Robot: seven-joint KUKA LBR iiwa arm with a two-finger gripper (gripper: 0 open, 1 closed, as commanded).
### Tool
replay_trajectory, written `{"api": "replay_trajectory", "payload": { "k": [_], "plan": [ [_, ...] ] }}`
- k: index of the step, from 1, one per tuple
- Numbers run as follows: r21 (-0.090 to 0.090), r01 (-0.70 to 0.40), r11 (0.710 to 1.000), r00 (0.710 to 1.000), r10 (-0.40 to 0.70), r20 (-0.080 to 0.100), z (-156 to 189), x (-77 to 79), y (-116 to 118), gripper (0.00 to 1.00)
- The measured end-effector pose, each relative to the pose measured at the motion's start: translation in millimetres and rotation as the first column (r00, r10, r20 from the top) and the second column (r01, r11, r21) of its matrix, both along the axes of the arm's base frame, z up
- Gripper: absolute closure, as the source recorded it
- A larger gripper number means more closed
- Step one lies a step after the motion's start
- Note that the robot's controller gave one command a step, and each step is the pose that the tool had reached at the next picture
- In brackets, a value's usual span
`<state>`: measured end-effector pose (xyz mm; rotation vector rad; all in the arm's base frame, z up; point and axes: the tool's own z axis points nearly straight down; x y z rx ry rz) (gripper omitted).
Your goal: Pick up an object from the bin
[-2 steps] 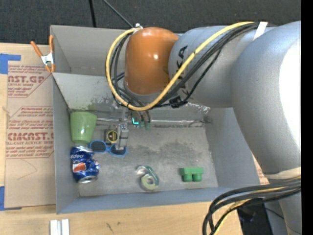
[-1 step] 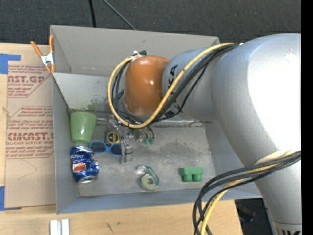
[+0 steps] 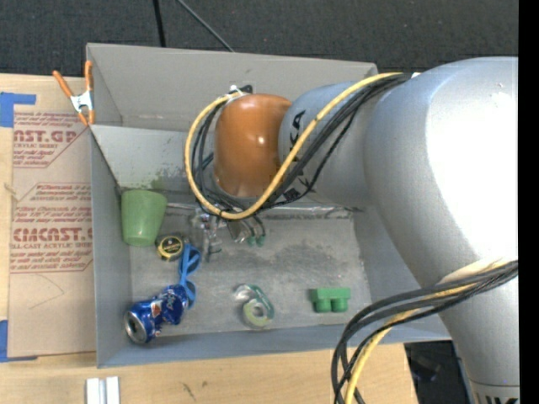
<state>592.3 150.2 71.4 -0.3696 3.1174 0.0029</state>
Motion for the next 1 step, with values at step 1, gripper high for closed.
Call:
{"api": "replay_trajectory", "payload": {
  "k": [1],
  "plan": [
    [0.000,0.000,1.000,1.000,0.000,0.000,-0.1,-0.1,0.1,0.00]
  ]
}}
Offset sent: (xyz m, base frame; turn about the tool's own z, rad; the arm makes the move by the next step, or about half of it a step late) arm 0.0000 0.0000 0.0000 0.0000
